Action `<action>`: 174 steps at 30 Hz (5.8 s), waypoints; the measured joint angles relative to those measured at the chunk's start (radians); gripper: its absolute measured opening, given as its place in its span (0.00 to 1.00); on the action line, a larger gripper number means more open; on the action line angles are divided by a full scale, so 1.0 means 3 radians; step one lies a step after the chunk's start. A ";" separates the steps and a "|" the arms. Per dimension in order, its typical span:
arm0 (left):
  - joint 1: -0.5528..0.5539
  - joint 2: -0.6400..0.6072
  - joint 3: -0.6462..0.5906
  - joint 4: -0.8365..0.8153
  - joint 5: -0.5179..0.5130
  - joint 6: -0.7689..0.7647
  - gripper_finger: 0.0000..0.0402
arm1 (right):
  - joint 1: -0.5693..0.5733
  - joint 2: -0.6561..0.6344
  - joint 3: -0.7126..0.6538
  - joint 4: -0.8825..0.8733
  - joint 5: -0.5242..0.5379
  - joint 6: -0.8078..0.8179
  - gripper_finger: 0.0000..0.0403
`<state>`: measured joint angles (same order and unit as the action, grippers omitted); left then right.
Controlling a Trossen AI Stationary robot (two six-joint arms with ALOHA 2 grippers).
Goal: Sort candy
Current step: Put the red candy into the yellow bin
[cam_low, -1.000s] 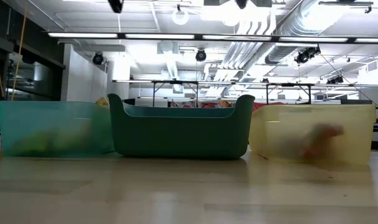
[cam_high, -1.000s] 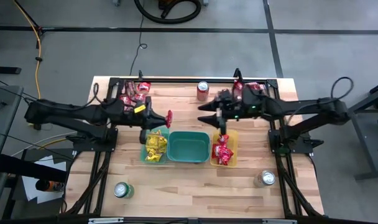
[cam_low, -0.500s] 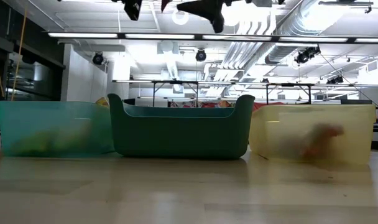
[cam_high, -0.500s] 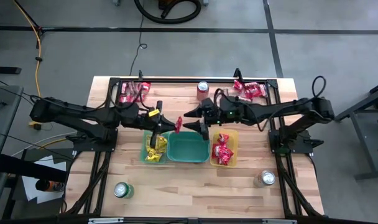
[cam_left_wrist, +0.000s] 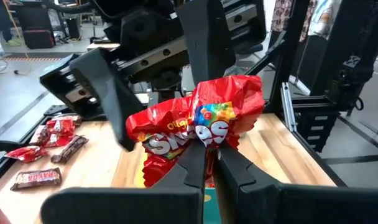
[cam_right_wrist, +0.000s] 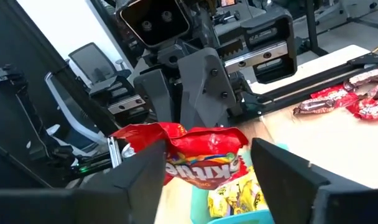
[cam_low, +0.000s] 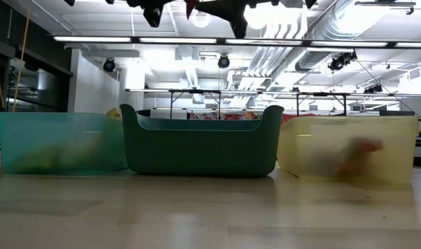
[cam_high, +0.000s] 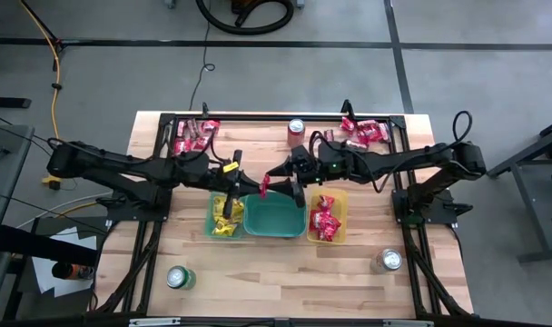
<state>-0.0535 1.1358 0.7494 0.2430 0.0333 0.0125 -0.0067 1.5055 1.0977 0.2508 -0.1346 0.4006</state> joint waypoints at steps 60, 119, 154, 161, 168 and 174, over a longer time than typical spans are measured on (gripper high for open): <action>0.0026 -0.0902 0.0001 -0.1770 -0.1151 -0.0613 0.49 | 0.0233 -0.1172 -0.1198 -0.2814 0.0242 0.1384 0.20; 0.0028 -0.0912 0.0000 -0.1689 -0.1657 -0.0542 0.49 | -0.2749 0.1230 0.0215 -0.2836 0.1693 0.1946 0.27; 0.0027 -0.1073 -0.0001 -0.1143 -0.1804 -0.0237 0.49 | 0.0033 -0.1504 0.0215 -0.3058 0.0973 0.0303 0.00; 0.0026 -0.1073 -0.0001 -0.1141 -0.1804 -0.0183 0.49 | 0.0139 -0.1504 0.0215 -0.3151 0.0780 0.0530 0.00; 0.0026 -0.1072 -0.0001 -0.1150 -0.1805 -0.0202 0.49 | 0.0379 -0.1357 0.0055 -0.3659 0.0344 0.0949 0.00; 0.0026 -0.1072 -0.0001 -0.1178 -0.1807 -0.0202 0.49 | 0.0509 -0.1242 -0.0706 -0.3366 0.0367 0.1471 0.00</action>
<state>-0.0456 0.8143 0.7490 -0.1105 -0.5087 -0.0483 0.1460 1.1329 0.8860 -0.7592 -0.0245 0.8420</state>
